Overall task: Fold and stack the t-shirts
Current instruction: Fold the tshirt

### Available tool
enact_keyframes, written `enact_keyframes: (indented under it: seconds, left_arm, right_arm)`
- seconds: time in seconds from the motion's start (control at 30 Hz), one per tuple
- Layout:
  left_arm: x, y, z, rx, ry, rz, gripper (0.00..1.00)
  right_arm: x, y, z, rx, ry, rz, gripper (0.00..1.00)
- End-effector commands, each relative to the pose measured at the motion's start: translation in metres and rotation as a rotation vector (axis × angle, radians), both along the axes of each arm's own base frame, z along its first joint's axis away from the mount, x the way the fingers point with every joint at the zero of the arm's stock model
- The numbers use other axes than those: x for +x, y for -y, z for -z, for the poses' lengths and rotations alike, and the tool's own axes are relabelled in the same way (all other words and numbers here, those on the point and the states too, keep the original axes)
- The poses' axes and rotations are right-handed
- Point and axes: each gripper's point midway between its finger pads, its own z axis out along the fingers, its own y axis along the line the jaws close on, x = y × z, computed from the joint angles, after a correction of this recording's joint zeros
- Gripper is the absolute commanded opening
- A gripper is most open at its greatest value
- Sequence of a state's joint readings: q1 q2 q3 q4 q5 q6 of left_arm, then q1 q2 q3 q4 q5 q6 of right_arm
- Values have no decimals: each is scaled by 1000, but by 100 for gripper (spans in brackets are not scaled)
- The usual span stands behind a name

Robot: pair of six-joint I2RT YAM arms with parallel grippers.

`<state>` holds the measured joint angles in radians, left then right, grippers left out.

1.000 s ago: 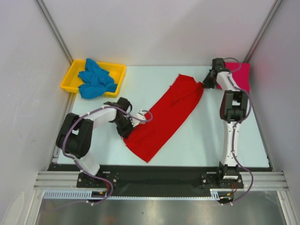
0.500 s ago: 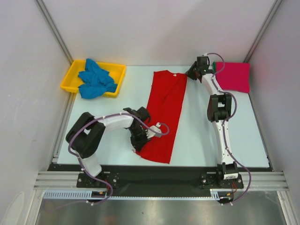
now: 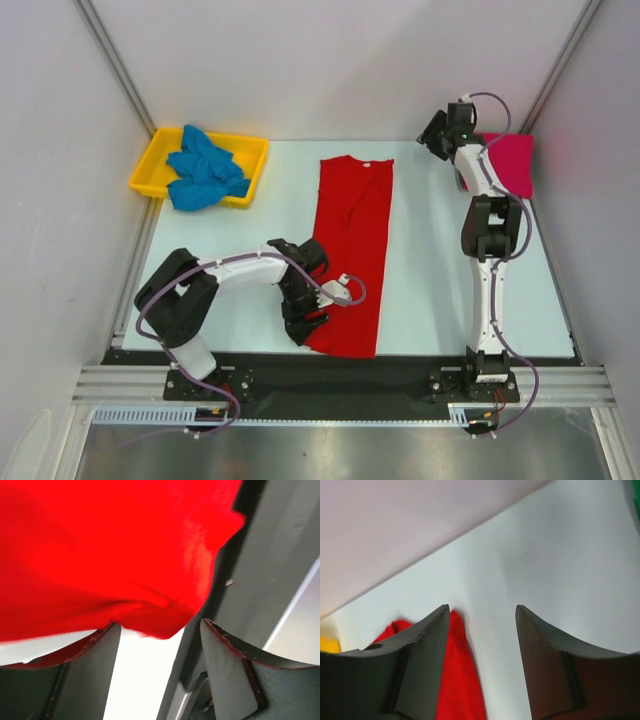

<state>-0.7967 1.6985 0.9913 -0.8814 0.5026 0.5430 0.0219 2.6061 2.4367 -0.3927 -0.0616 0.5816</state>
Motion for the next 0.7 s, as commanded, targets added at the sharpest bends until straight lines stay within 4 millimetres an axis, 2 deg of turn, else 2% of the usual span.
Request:
enact_keyframes:
  seconds: [0.0,0.03,0.07,0.1,0.13,0.2,0.23,0.27,0.3,0.33,0.37,0.43,0.47,0.5,0.53,0.57,0.6,0.63,0.67]
  left_arm:
    - [18,-19,-3,59,119,24,73]
    - [16,-24,-8,73,117,26,73]
    - [20,-23,-18,57,150,22,74]
    - [20,-24,-24,49,161,31,74]
    - [17,-29,-31,52,162,40,75]
    - [17,-33,-47,19,211,64,75]
    - [13,-37,-51,15,212,74,75]
    - [10,-40,-53,6,215,81,75]
    - [9,-42,-62,-27,253,93,75]
    - [10,-41,-64,-46,277,93,75]
    - [9,-43,-62,-57,298,90,73]
    - [19,-36,-74,-156,437,85,72]
    - [14,-42,-66,-170,458,116,72]
    - [16,-42,-80,-244,565,181,72]
    - [16,-39,-83,-296,619,230,72]
    - [10,-43,-76,-322,639,287,73]
    - [10,-42,-80,-377,722,414,75]
    - [12,-36,-94,-458,833,468,79]
    - [7,-34,-85,-497,857,516,85]
  right_arm:
    - [-55,-13,-119,-75,78,-81,61]
    - [-83,-12,-86,-82,-29,-84,60]
    - [-102,-11,-87,-93,-53,-77,60]
    - [-128,-16,-130,-109,6,-70,60]
    - [-163,-17,-87,-120,-112,-79,60]
    - [-208,-23,-83,-143,-155,-77,61]
    - [-239,-36,-101,-139,-134,-99,61]
    - [-276,-39,-65,-148,-229,-115,61]
    - [-297,-45,-58,-124,-255,-102,60]
    - [-325,-60,-70,-106,-231,-142,60]
    - [-360,-64,-34,-108,-323,-167,59]
    - [-404,-79,-18,-73,-396,-178,58]
    - [-437,-94,-6,-61,-428,-231,58]
    - [-458,-107,1,-21,-456,-236,57]
    - [-474,-118,5,9,-467,-263,56]
    - [-500,-140,4,27,-459,-354,56]
    - [-521,-142,22,25,-503,-373,55]
    - [-527,-155,22,78,-490,-374,54]
    - [-538,-162,24,90,-478,-407,53]
